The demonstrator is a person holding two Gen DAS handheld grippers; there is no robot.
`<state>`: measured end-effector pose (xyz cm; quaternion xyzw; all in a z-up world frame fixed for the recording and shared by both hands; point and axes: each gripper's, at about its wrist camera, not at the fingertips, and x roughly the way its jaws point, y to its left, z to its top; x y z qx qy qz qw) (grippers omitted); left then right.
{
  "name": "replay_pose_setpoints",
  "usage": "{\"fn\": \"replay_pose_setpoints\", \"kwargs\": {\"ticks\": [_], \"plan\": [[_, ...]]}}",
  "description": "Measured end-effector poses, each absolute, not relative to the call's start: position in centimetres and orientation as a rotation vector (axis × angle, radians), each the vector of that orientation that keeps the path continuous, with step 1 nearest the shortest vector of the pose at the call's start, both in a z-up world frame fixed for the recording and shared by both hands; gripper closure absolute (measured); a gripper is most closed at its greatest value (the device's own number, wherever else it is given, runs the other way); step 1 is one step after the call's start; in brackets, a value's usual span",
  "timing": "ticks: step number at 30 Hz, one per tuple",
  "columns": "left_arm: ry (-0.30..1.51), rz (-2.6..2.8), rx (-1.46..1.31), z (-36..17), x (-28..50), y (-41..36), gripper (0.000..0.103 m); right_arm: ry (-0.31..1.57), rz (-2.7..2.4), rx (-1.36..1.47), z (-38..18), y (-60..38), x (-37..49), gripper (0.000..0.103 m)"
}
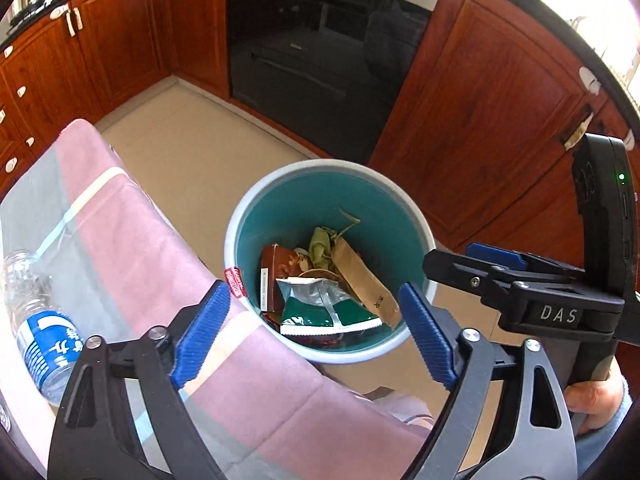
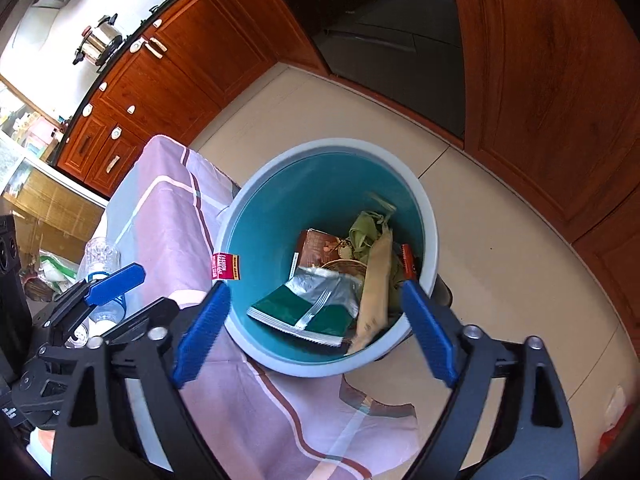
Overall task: Collect trash
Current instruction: 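Move both grippers back over the table toward the cola can and water bottle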
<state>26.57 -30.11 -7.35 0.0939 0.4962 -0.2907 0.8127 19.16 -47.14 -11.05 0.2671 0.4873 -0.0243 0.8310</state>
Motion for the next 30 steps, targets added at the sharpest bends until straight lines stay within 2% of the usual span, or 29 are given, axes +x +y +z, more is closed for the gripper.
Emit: {"fn": "replay_pose_setpoints", "kwargs": {"ticks": [2, 17, 30], "plan": [[1.043, -0.615, 0.190, -6.6, 26.0, -29.7, 0.004, 1.022, -0.057, 0.566, -10.3, -47.1, 18.8, 0.014], [0.988, -0.613, 0.177, -2.7, 21.4, -26.2, 0.004, 0.983, -0.032, 0.524, -5.1, -43.6, 15.5, 0.012], [0.944, -0.569, 0.089, -0.7, 19.4, -19.3, 0.004, 0.967, 0.030, 0.427, -1.5, -37.3, 14.8, 0.012]]}}
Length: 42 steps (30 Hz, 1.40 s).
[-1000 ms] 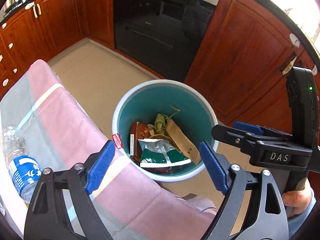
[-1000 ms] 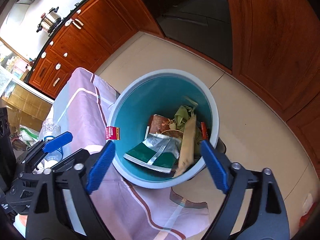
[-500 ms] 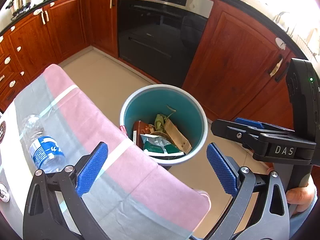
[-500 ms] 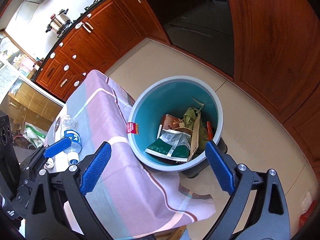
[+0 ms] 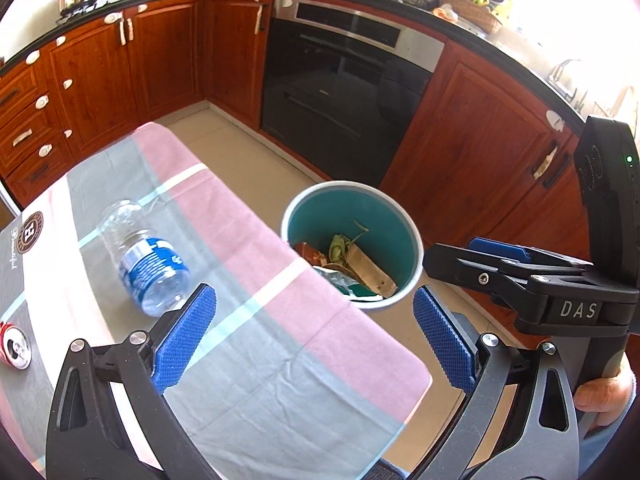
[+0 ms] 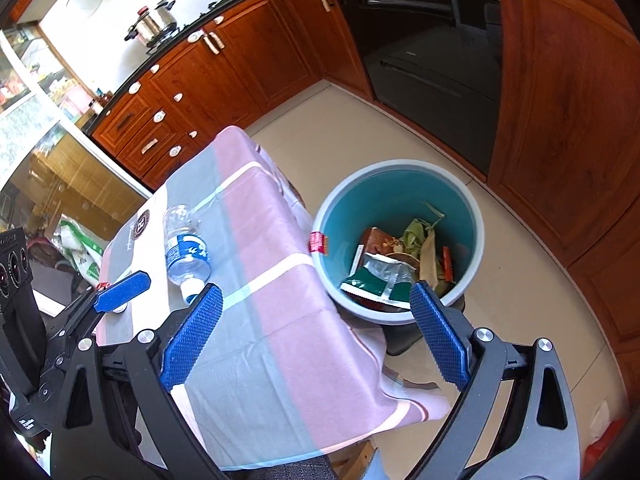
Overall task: Collect trash
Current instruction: 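Move both grippers back over the table toward the cola can and water bottle, then grasp the red cola can with the left gripper while the right grasps the water bottle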
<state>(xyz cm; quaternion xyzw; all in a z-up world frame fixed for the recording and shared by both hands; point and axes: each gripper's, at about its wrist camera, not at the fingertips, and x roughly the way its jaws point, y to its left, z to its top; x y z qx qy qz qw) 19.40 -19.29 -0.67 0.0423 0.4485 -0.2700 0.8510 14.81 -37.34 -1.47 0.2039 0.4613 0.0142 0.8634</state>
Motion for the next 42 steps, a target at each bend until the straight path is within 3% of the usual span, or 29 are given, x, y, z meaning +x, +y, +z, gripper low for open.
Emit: {"fn": "replay_pose_setpoints", "kwargs": {"ticks": [13, 37, 38, 40, 42], "plan": [[0.975, -0.444, -0.049, -2.2, 21.5, -9.8, 0.004, 1.031, 0.141, 0.331, -1.8, -28.7, 18.4, 0.012], [1.022, -0.133, -0.297, -6.6, 24.2, 8.5, 0.004, 1.166, 0.253, 0.189, -9.6, -16.5, 31.3, 0.013], [1.020, -0.119, -0.305, -6.6, 24.0, 9.3, 0.004, 1.161, 0.254, 0.183, -9.7, -16.1, 31.3, 0.014], [1.015, -0.090, -0.333, -6.5, 23.7, 11.0, 0.004, 1.144, 0.259, 0.172, -9.7, -15.3, 31.0, 0.033], [1.005, -0.051, -0.358, -6.3, 23.4, 12.7, 0.004, 1.135, 0.263, 0.154, -9.6, -14.3, 30.5, 0.039]]}}
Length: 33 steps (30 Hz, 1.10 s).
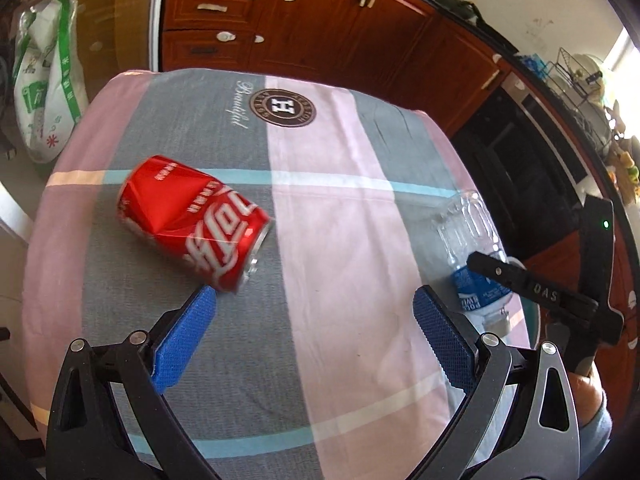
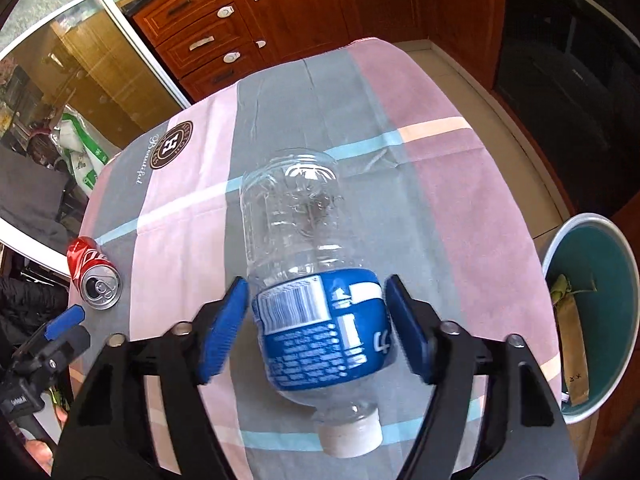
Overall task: Collect trash
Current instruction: 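Grasp the red cola can with the left gripper while the right grasps the water bottle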
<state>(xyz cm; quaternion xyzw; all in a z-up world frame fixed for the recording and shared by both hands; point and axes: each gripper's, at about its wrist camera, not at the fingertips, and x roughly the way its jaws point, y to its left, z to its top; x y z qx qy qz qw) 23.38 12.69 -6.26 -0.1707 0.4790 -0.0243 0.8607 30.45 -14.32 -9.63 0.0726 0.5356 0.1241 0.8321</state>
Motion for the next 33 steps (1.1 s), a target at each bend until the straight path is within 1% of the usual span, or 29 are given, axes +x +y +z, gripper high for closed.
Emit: {"fn": "replay_pose_setpoints", "kwargs": {"ticks": [7, 12, 15, 19, 22, 26, 33], "plan": [[0.972, 0.120, -0.379, -5.5, 24.5, 17.2, 0.004, 1.153, 0.376, 0.098, -9.6, -9.2, 27.9, 0.039], [0.984, 0.182, -0.437, -6.5, 27.0, 19.0, 0.004, 1.159, 0.413, 0.059, -9.5, -6.6, 27.3, 0.039], [0.988, 0.189, -0.418, -7.2, 28.3, 18.9, 0.004, 1.162, 0.414, 0.053, -9.5, -6.1, 27.4, 0.039], [1.002, 0.130, -0.322, -8.0, 29.1, 17.6, 0.005, 1.159, 0.411, 0.036, -9.4, -6.0, 27.4, 0.039], [1.029, 0.049, -0.249, -8.6, 29.5, 16.0, 0.015, 1.159, 0.406, 0.031, -9.4, -6.0, 27.4, 0.039], [1.036, -0.101, -0.196, -8.6, 28.9, 13.2, 0.019, 1.151, 0.403, 0.040, -9.2, -6.4, 27.1, 0.039], [1.082, -0.344, -0.059, -8.7, 25.8, 6.9, 0.019, 1.161, 0.345, 0.077, -9.1, -10.1, 25.9, 0.039]]}}
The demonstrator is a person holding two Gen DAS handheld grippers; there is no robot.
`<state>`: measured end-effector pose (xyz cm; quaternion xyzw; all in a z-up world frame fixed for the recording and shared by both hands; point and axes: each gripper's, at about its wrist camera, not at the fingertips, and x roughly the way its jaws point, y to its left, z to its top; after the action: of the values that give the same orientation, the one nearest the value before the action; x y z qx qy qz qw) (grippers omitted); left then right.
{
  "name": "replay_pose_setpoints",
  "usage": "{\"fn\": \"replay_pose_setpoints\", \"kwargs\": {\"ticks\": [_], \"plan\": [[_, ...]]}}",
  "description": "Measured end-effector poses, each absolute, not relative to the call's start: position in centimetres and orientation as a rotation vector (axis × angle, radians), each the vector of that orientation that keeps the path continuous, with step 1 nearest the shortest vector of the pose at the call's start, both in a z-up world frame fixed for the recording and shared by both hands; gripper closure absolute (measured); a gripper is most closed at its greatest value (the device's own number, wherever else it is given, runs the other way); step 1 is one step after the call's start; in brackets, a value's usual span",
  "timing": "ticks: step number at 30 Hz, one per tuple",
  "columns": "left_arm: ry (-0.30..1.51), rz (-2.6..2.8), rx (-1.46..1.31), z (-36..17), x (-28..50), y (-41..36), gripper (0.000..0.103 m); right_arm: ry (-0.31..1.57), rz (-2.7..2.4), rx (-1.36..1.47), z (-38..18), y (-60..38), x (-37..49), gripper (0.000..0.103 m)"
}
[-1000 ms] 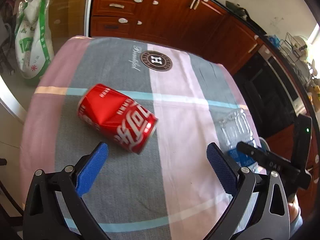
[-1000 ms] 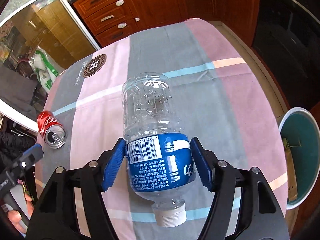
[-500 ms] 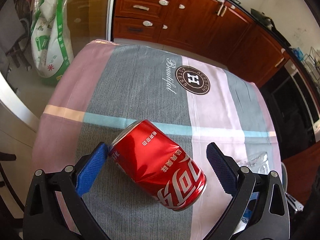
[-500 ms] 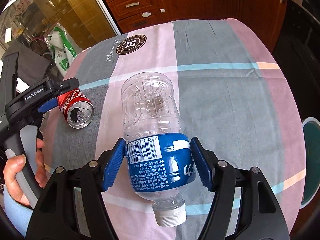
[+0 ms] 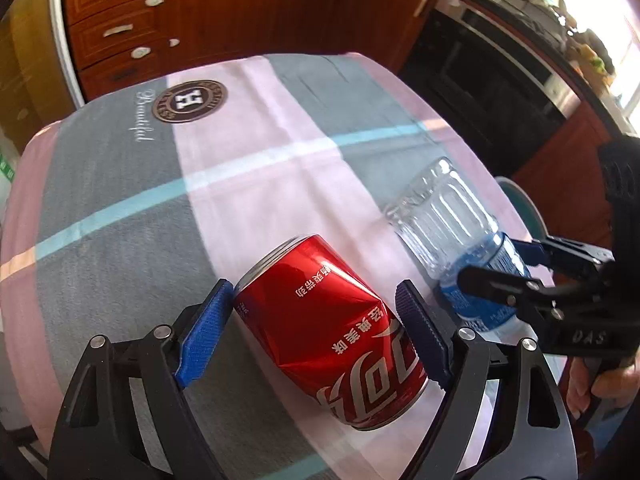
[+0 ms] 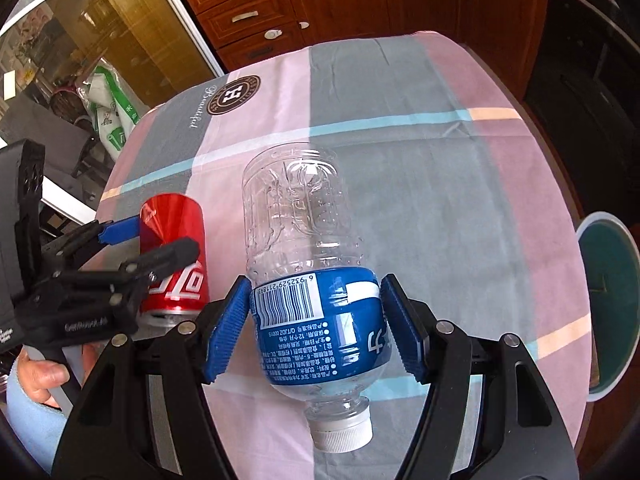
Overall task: Collect trash
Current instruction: 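Grasp the red cola can with the left gripper while the right grasps the water bottle, then lift the can and bottle and carry them over the teal bin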
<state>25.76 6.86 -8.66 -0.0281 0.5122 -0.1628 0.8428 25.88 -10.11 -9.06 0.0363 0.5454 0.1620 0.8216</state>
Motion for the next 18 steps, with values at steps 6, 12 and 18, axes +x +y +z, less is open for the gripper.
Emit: {"fn": "replay_pose_setpoints", "kwargs": {"ticks": [6, 12, 18], "plan": [[1.109, -0.392, -0.004, -8.4, 23.6, 3.1, 0.019, 1.179, 0.295, 0.140, -9.5, -14.2, 23.6, 0.039], [1.112, -0.372, -0.006, -7.0, 21.6, 1.7, 0.017, 1.182, 0.297, 0.182, -9.5, -16.3, 21.0, 0.039], [1.130, -0.297, -0.038, -7.1, 20.2, 2.4, 0.012, 1.171, 0.311, 0.206, -9.5, -17.7, 19.3, 0.039]]}}
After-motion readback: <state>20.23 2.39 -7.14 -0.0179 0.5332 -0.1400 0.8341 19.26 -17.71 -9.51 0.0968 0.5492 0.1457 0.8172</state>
